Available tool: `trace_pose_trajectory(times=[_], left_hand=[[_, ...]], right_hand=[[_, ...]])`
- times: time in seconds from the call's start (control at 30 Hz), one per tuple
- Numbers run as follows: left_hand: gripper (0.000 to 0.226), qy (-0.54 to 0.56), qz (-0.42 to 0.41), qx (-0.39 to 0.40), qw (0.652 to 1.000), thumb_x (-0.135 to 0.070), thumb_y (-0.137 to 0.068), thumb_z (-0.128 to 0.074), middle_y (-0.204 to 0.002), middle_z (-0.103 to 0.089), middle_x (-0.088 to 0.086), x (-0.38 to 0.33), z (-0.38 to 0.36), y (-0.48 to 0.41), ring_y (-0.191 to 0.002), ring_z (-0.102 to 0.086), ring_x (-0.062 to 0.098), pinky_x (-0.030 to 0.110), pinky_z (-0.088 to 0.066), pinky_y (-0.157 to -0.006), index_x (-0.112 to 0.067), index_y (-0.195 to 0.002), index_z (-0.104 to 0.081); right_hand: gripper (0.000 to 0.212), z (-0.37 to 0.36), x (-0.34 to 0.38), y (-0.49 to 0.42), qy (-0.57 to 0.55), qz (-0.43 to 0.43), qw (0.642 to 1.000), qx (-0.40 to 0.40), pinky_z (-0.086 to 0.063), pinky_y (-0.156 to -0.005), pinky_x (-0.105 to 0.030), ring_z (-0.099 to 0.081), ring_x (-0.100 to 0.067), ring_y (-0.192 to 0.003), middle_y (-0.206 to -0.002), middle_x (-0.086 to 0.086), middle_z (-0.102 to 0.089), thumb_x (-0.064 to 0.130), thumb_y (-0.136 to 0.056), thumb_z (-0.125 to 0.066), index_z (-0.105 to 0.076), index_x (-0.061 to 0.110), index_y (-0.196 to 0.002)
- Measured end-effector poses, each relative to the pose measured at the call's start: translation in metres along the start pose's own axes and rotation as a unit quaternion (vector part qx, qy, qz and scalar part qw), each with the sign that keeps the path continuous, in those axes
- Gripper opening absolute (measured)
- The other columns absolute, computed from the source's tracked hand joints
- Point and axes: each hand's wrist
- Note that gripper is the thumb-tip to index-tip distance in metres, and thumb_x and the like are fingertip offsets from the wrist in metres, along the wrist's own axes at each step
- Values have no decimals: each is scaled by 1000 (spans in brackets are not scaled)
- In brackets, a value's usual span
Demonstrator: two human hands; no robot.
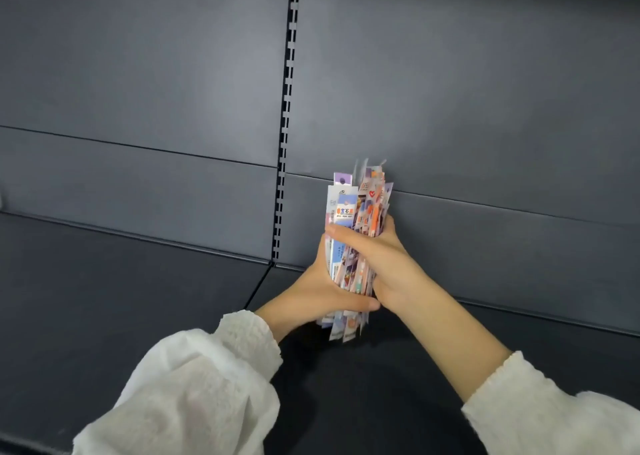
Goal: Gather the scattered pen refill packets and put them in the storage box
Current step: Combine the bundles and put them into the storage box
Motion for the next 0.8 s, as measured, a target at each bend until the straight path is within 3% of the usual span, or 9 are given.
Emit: trace_pose_trajectory(times=[0.13, 0.4, 0.53, 0.63, 0.8], left_hand=[[108, 21, 12, -16, 1000, -10, -54, -85, -135, -50, 4, -18, 29, 15, -123, -54, 9, 32, -53, -93, -24, -142, -24], [74, 54, 82, -52, 994, 9, -75, -69, -117, -66, 1, -49, 143, 112, -105, -65, 11, 26, -55, -82, -31, -132, -42], [61, 77, 127, -76, 986, -1, -68, -74, -94, -71, -2, -62, 212, 170, -86, -70, 11, 24, -55, -69, -25, -120, -52], [62, 82, 149, -72, 983, -8, -64, -74, -89, -73, -5, -70, 261, 212, -84, -71, 10, 24, -55, -69, -23, -120, -53], [57, 80, 168, -86, 979, -9, -64, -73, -88, -73, -4, -80, 342, 272, -84, -71, 12, 26, -55, -71, -22, -117, -56]], right_hand=[[62, -27, 17, 2, -56, -30, 997, 46, -55, -89, -43, -70, -23, -96, -110, -5, -70, 19, -74, -81, -52, 30, -127], [51, -151, 14, 11, -85, -110, 973, 186, -57, -86, -41, -70, -27, -102, -114, -12, -71, 20, -79, -77, -59, 15, -126], [56, -234, 9, 24, -69, -51, 974, 210, -55, -91, -43, -70, -22, -103, -116, -6, -70, 24, -80, -76, -51, 21, -129], [66, -297, 6, 35, -48, 23, 981, 186, -57, -86, -39, -70, -17, -101, -117, 0, -68, 24, -81, -75, -37, 33, -134], [78, -399, -1, 50, -61, 70, 979, 183, -56, -83, -35, -67, -12, -100, -115, 9, -62, 17, -80, -76, -24, 50, -128]])
Point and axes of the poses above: each hand's wrist, its own y-axis away from the middle knuckle, its own z-axis out of the back of the hand, x = y × z
